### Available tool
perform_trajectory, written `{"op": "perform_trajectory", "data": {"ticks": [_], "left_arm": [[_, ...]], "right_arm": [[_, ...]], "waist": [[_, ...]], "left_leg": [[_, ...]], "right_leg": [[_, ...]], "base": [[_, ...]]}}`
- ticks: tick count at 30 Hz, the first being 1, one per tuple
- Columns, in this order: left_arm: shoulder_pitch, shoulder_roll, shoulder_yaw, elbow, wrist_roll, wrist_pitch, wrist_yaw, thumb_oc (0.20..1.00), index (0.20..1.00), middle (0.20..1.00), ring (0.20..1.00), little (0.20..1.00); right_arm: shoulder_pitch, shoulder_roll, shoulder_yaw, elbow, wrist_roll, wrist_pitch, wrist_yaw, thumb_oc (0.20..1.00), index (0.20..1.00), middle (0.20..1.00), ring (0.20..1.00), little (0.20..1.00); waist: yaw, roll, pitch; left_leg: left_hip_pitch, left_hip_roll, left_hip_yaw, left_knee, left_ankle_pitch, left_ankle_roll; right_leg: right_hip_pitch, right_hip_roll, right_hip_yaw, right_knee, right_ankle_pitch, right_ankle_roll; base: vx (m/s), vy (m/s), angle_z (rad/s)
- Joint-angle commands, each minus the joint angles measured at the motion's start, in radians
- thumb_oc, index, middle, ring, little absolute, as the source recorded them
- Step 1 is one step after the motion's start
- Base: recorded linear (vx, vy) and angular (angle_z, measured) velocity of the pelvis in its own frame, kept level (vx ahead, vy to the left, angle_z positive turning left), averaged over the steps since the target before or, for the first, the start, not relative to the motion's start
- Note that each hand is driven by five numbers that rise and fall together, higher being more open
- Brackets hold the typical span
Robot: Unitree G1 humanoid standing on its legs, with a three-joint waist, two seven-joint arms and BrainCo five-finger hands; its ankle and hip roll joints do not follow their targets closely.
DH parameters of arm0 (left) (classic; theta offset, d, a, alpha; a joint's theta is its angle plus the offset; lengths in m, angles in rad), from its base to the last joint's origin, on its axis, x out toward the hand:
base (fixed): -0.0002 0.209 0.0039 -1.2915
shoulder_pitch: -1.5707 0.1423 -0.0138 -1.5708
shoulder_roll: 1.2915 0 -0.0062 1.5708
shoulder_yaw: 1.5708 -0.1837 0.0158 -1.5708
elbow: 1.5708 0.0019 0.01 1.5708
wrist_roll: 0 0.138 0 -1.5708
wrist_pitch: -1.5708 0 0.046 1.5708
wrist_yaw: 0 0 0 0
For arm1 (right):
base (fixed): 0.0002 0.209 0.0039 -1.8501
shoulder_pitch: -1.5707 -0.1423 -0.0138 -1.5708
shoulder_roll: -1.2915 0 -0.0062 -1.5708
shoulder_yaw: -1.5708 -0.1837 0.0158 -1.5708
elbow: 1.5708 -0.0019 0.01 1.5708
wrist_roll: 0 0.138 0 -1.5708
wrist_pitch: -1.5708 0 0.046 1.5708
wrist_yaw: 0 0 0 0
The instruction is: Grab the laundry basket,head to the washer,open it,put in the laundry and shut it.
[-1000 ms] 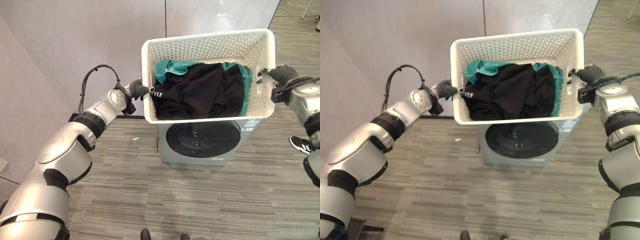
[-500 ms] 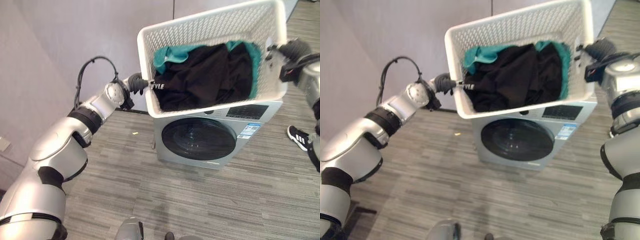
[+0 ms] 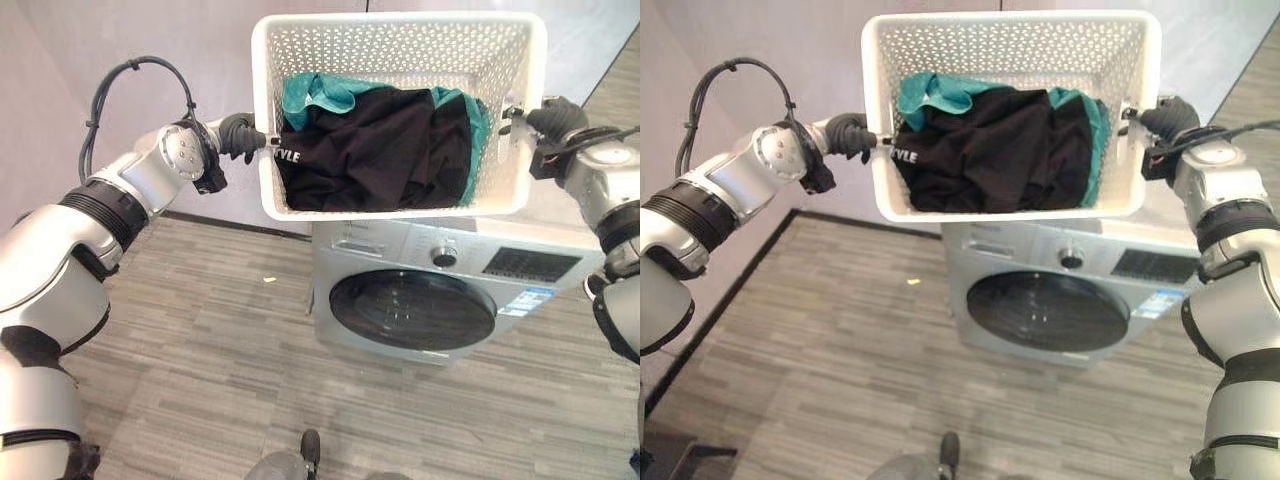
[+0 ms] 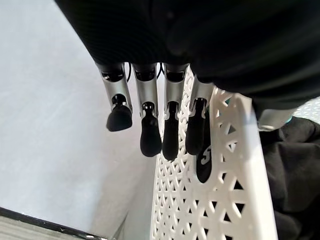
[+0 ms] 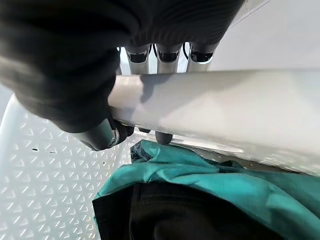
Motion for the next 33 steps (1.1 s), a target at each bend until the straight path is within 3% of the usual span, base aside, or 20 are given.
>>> {"op": "perform_trajectory", "data": {"ticks": [1, 2, 3, 4, 6, 9, 18, 26, 31, 33], "left_arm": [[-0.091, 0.017, 0.031, 0.116, 0.005, -0.036, 0.033, 0.2, 0.2, 0.2, 0.2, 0.2], [-0.095, 0.011, 0.025, 0.119, 0.014, -0.038, 0.037, 0.2, 0.2, 0.2, 0.2, 0.2], [-0.102, -0.001, 0.019, 0.132, 0.025, -0.04, 0.043, 0.2, 0.2, 0.2, 0.2, 0.2], [-0.115, -0.002, 0.008, 0.137, 0.015, -0.062, 0.072, 0.2, 0.2, 0.2, 0.2, 0.2], [-0.122, 0.011, 0.024, 0.151, 0.01, -0.047, 0.053, 0.2, 0.2, 0.2, 0.2, 0.2], [-0.084, 0.003, 0.048, 0.154, 0.044, -0.048, 0.049, 0.2, 0.2, 0.2, 0.2, 0.2], [-0.045, 0.045, 0.009, 0.062, 0.049, -0.036, 0.001, 0.2, 0.2, 0.2, 0.2, 0.2], [-0.024, 0.155, -0.042, -0.121, 0.055, -0.029, -0.061, 0.2, 0.2, 0.2, 0.2, 0.2], [0.017, 0.233, -0.082, -0.25, 0.082, -0.027, -0.137, 0.2, 0.2, 0.2, 0.2, 0.2], [0.026, 0.235, -0.082, -0.266, 0.08, -0.026, -0.144, 0.2, 0.2, 0.2, 0.2, 0.2]], "right_arm": [[-0.113, -0.047, 0.007, -0.05, 0.039, -0.075, 0.006, 0.2, 0.2, 0.2, 0.2, 0.2], [-0.118, -0.038, 0.014, -0.052, 0.037, -0.074, 0.005, 0.2, 0.2, 0.2, 0.2, 0.2], [-0.13, -0.028, 0.025, -0.053, 0.036, -0.078, 0.004, 0.2, 0.2, 0.2, 0.2, 0.2], [-0.147, -0.028, 0.052, -0.033, 0.028, -0.099, -0.003, 0.2, 0.2, 0.2, 0.2, 0.2], [-0.129, -0.048, 0.021, -0.074, 0.05, -0.086, -0.01, 0.2, 0.2, 0.2, 0.2, 0.2], [-0.073, -0.052, 0.008, -0.094, 0.058, -0.077, 0.006, 0.2, 0.2, 0.2, 0.2, 0.2], [0.088, -0.098, -0.03, -0.195, 0.063, -0.044, 0.039, 0.2, 0.2, 0.2, 0.2, 0.2], [0.406, -0.219, -0.215, -0.606, 0.189, -0.072, 0.09, 0.2, 0.2, 0.2, 0.2, 0.2], [0.733, -0.301, -0.436, -1.014, 0.233, -0.12, 0.127, 0.2, 0.2, 0.2, 0.2, 0.2], [0.779, -0.307, -0.474, -1.072, 0.233, -0.123, 0.127, 0.2, 0.2, 0.2, 0.2, 0.2]], "waist": [[-0.002, 0.008, -0.068], [-0.003, 0.003, -0.069], [-0.008, -0.004, -0.064], [-0.011, -0.001, -0.061], [-0.02, -0.005, -0.067], [-0.017, -0.023, -0.094], [-0.021, -0.014, -0.099], [-0.027, -0.013, -0.116], [-0.042, -0.012, -0.132], [-0.041, -0.014, -0.134]], "left_leg": [[-0.038, 0.065, 0.042, 0.042, 0.052, -0.142], [-0.033, 0.066, 0.043, 0.036, 0.047, -0.155], [-0.025, 0.067, 0.04, 0.031, 0.04, -0.171], [-0.019, 0.072, 0.025, 0.033, 0.038, -0.176], [-0.005, 0.084, 0.026, 0.014, 0.05, -0.183], [0.014, 0.089, 0.051, -0.043, 0.061, -0.196], [-0.002, 0.104, 0.018, -0.071, 0.081, -0.215], [0.012, 0.105, 0.012, -0.077, 0.084, -0.22], [0.019, 0.102, 0.015, -0.051, 0.062, -0.219], [0.021, 0.102, 0.018, -0.045, 0.057, -0.218]], "right_leg": [[0.052, -0.045, 0.039, -0.45, 0.233, 0.049], [0.058, -0.061, 0.023, -0.556, 0.224, 0.038], [0.036, -0.084, 0.012, -0.679, 0.256, 0.042], [0.043, -0.075, 0.022, -0.676, 0.268, 0.041], [0.048, -0.071, 0.033, -0.662, 0.283, 0.042], [0.116, -0.059, -0.007, -0.778, 0.283, 0.033], [0.144, -0.036, -0.049, -0.829, 0.273, 0.02], [0.175, -0.031, -0.06, -0.85, 0.268, 0.018], [0.2, -0.032, -0.055, -0.864, 0.259, 0.017], [0.202, -0.033, -0.051, -0.864, 0.257, 0.016]], "base": [[0.15, -0.086, 0.32], [0.12, -0.15, 0.44], [0.12, -0.137, 0.27], [0.07, -0.082, 0.11], [0.11, -0.089, 0.18], [0.14, -0.111, 0.47], [0.03, -0.075, -0.02], [0.01, -0.023, -0.01], [-0.01, 0.0, 0.02], [-0.01, 0.004, -0.03]]}}
